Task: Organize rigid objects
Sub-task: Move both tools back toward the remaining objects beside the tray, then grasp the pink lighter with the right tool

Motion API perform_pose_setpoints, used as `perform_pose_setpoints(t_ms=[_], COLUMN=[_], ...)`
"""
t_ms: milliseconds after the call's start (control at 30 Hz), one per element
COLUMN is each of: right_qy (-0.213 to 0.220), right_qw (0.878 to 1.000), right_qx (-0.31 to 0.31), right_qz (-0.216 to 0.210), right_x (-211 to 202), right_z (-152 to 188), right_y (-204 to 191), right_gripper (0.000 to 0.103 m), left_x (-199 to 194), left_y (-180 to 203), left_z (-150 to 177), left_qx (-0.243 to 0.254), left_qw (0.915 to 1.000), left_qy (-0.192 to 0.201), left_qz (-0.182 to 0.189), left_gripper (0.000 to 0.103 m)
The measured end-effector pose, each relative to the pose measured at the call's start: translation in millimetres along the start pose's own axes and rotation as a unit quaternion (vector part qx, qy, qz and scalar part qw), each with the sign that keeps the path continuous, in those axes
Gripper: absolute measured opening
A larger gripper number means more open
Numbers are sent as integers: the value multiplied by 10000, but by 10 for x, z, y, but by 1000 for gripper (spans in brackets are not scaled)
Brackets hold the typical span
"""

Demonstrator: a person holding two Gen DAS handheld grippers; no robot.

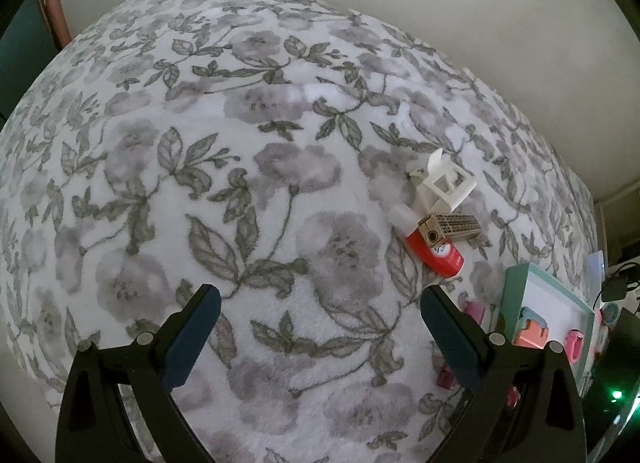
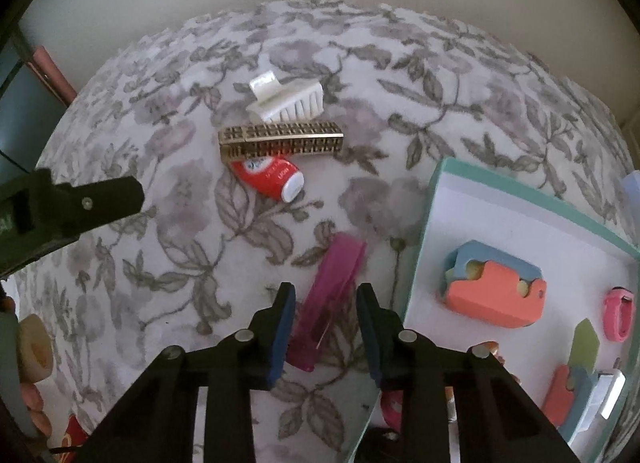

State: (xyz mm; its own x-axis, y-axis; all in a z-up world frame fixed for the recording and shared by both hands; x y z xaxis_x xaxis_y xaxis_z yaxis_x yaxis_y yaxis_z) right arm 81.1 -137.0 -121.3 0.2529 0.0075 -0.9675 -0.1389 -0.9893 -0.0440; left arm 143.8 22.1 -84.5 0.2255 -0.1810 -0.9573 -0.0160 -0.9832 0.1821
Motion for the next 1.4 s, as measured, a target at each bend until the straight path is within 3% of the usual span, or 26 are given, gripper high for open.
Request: perform_pose_setpoints(t_ms=[267,433,867,1100,1400], right_qy=[23,95,299,546,865], right_qw=[9997,9995,9990,9964,9920], right_qx=[-94,-90,309,538,815], right_qz=[245,294,-139,-355,-435], right_x=[81,114,2,-188,-457], right_z=[1,-88,-361,-425,-445], right_y=[-68,-90,172,339,562], right_gripper=[23,21,21,21,21], left_x=[20,57,289,353,410], left_y=[-9,36,348,379,659], left_z=[-52,-101,-230,-257,-193], left_qx=[-149,-173,717,685,1441], left_qw=[9997,9992,9965,9952,9883], left_qy=[144,56,-56,-133,-43], left_qz=[95,344,427,692,502], left_gripper=[100,100,100,100,100])
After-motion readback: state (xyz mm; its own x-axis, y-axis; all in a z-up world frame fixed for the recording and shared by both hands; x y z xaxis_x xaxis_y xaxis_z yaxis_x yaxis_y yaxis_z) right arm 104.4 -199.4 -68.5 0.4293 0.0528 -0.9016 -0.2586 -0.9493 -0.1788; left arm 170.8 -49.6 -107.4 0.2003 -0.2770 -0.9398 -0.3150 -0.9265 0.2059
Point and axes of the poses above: each gripper's, at about its wrist camera, not at the fingertips, and x roughly the way its jaws point, y to its right, z to its underside, the point moved 3 cm from there along x, roughly the way its jaws point, and after that the axes turned 4 degrees about -y, right-handed, at the moved point
